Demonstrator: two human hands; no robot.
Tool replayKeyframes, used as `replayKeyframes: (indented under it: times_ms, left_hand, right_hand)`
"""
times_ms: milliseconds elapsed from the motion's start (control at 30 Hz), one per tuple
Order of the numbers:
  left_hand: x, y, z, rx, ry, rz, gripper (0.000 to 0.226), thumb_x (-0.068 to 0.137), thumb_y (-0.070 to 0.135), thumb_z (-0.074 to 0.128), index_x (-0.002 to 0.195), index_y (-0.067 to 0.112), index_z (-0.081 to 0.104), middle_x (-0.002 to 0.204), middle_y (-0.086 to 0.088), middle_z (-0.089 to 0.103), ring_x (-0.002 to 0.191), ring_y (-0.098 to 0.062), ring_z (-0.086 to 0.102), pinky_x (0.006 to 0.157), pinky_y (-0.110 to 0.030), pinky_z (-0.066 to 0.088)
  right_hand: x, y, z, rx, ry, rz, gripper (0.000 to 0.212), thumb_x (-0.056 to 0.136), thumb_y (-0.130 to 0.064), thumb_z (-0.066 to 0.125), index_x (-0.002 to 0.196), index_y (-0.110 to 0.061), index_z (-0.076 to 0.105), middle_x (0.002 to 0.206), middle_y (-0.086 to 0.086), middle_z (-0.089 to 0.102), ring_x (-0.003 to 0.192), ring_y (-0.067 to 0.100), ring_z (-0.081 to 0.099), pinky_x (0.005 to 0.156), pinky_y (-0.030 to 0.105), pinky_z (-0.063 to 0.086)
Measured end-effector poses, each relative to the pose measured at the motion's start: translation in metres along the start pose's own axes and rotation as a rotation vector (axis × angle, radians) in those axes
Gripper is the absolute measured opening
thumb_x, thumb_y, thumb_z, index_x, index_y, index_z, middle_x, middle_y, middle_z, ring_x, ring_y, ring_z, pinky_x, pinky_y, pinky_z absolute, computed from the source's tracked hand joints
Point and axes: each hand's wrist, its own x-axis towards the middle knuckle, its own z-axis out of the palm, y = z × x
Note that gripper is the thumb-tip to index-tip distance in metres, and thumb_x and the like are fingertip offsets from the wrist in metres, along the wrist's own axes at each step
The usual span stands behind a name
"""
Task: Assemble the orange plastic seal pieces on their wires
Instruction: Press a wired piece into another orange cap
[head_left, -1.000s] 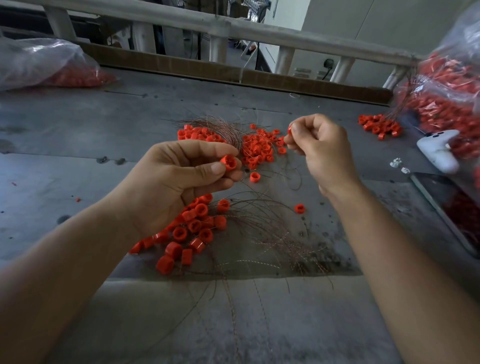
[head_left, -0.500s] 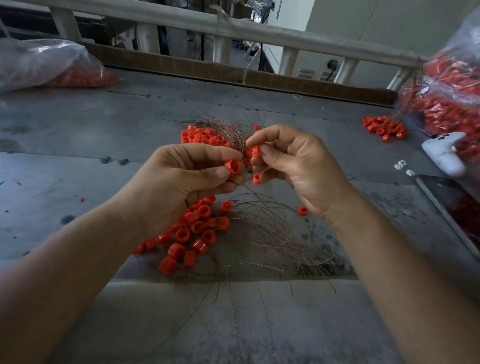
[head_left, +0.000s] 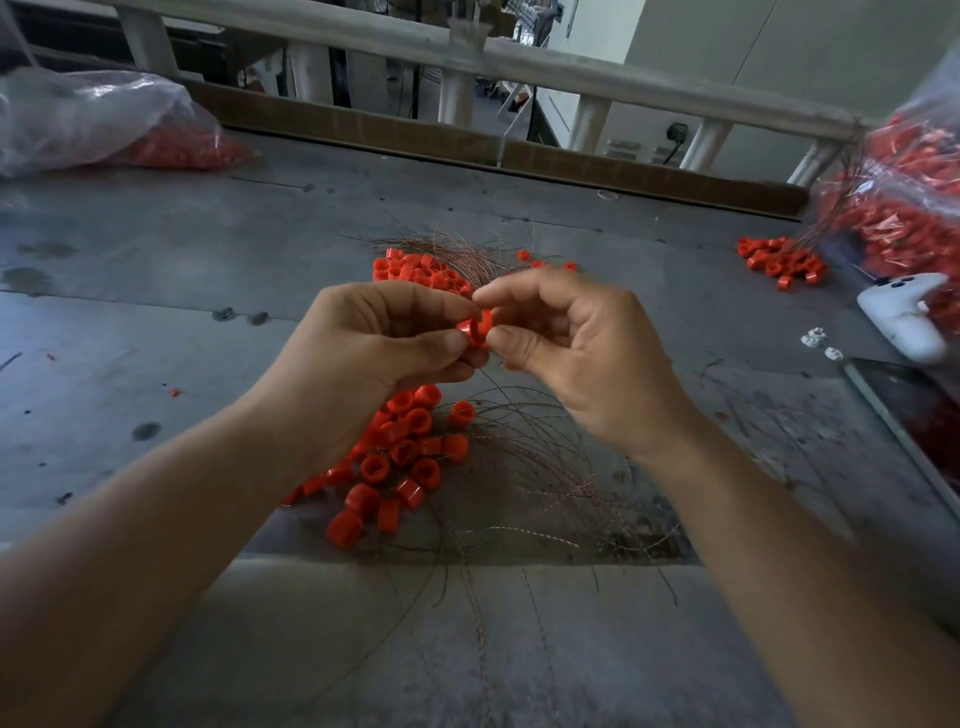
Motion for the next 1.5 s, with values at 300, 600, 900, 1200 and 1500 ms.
replayKeyframes:
  times_ms: [300, 600, 900, 1200, 1500]
  left_hand:
    - [0.0006, -0.0004, 0.0005, 0.020, 0.027, 0.017, 0.021, 0.056, 0.009, 0.062, 0.076, 0.011, 0.067, 0.065, -0.003, 0.071, 0.062, -0.011, 0.068, 0.059, -0.016, 0.053]
    - [0.0008, -0.0027, -0.0015, 0.057, 0.028, 0.023, 0.019, 0.056, 0.010, 0.064, 0.072, 0.016, 0.071, 0.068, -0.006, 0.072, 0.063, -0.014, 0.069, 0.059, -0.016, 0.053]
    - [0.0003, -0.0039, -0.0027, 0.077, 0.010, 0.013, 0.016, 0.056, 0.011, 0.065, 0.067, 0.019, 0.074, 0.071, -0.008, 0.072, 0.067, -0.018, 0.070, 0.059, -0.017, 0.054]
    - [-0.0031, -0.0020, -0.0003, 0.005, -0.002, -0.013, 0.018, 0.055, 0.010, 0.064, 0.068, 0.016, 0.075, 0.068, -0.007, 0.072, 0.064, -0.015, 0.070, 0.057, -0.016, 0.053]
    - [-0.0038, 0.0019, -0.0023, -0.001, -0.080, -0.059, 0.020, 0.058, 0.010, 0.062, 0.072, 0.014, 0.076, 0.072, -0.008, 0.072, 0.067, -0.015, 0.070, 0.058, -0.016, 0.053]
  right_hand:
    - [-0.0009, -0.0017, 0.0039, -0.072, 0.040, -0.034, 0.025, 0.077, -0.002, 0.068, 0.090, -0.023, 0.061, 0.084, -0.010, 0.063, 0.078, 0.006, 0.064, 0.072, 0.016, 0.052]
    - [-0.0016, -0.0010, 0.0037, -0.159, 0.076, -0.068, 0.023, 0.074, -0.004, 0.071, 0.096, -0.008, 0.069, 0.084, -0.011, 0.062, 0.083, 0.005, 0.064, 0.073, 0.013, 0.051]
    - [-0.0026, -0.0007, 0.0046, -0.199, 0.113, -0.098, 0.020, 0.072, -0.006, 0.073, 0.091, -0.004, 0.070, 0.081, -0.010, 0.063, 0.071, -0.002, 0.061, 0.070, 0.014, 0.052]
    - [-0.0053, -0.0044, 0.0067, -0.235, 0.160, -0.143, 0.016, 0.070, -0.008, 0.073, 0.085, -0.001, 0.071, 0.078, -0.007, 0.062, 0.070, 0.004, 0.062, 0.066, 0.011, 0.051]
    - [-0.0030, -0.0025, 0.0023, -0.257, 0.118, -0.226, 0.020, 0.068, -0.012, 0.073, 0.084, 0.000, 0.071, 0.078, -0.006, 0.061, 0.073, 0.006, 0.062, 0.068, 0.011, 0.049]
